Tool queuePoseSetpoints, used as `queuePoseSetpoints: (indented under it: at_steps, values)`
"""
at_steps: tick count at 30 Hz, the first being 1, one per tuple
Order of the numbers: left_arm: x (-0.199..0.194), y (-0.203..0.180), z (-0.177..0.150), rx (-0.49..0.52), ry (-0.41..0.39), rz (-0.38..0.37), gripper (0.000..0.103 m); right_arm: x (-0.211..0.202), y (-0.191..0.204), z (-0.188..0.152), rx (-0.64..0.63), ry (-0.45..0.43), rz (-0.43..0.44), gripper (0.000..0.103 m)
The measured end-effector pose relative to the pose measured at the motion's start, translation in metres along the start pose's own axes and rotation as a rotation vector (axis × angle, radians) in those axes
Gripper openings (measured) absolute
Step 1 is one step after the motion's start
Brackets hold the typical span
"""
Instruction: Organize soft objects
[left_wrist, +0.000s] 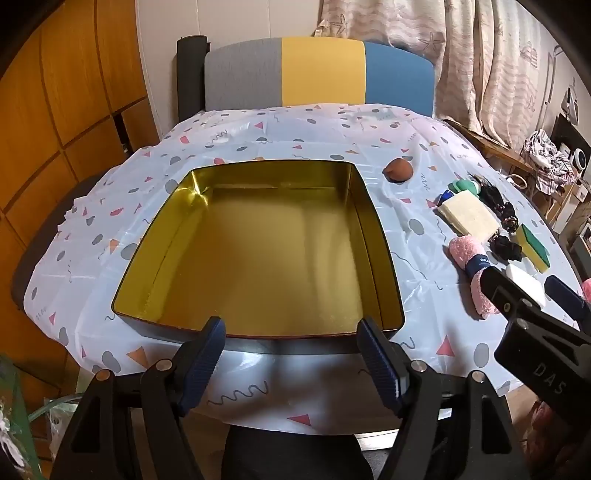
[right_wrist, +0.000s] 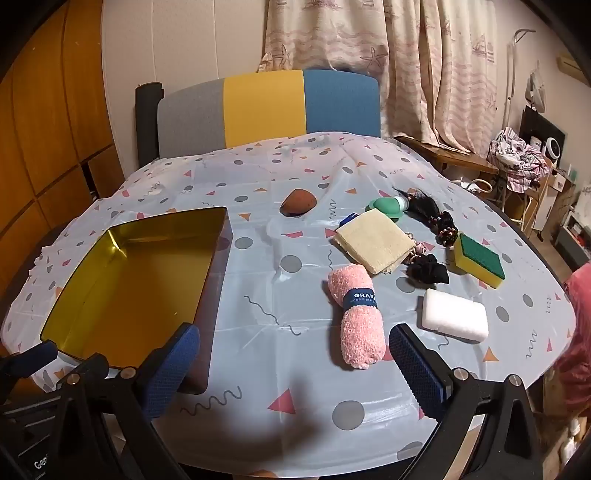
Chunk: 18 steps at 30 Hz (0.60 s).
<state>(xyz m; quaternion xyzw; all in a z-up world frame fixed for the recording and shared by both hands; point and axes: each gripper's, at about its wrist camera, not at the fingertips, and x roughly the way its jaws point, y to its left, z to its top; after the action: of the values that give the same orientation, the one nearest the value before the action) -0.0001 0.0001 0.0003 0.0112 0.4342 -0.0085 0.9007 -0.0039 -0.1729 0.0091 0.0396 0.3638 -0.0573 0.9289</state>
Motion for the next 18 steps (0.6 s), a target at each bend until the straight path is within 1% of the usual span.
queuePoseSetpoints:
  at_steps: [4, 6, 13, 18]
  values:
    - [-0.0029, -0.0018, -0.0042, 0.0, -0.02, -0.011, 0.075, 0.0002, -0.0005, 0.0005, 0.004, 0.007, 0.006, 0.103]
    - [0.0017, -0.0029, -0.001, 0.0, 0.012, -0.012, 0.075, -0.0003, -0.0006, 0.0007, 0.001, 0.005, 0.007, 0.103]
    - [0.0035, 0.0016, -0.0012, -0.018, 0.007, -0.019, 0.075, -0.0013, 0.0017, -0.001, 0.0, 0.005, 0.0, 0.103]
    - [0.002, 0.0017, -0.0008, -0.008, 0.005, -0.018, 0.075, 0.0009, -0.0007, 0.0009, 0.003, 0.004, 0.006, 0.103]
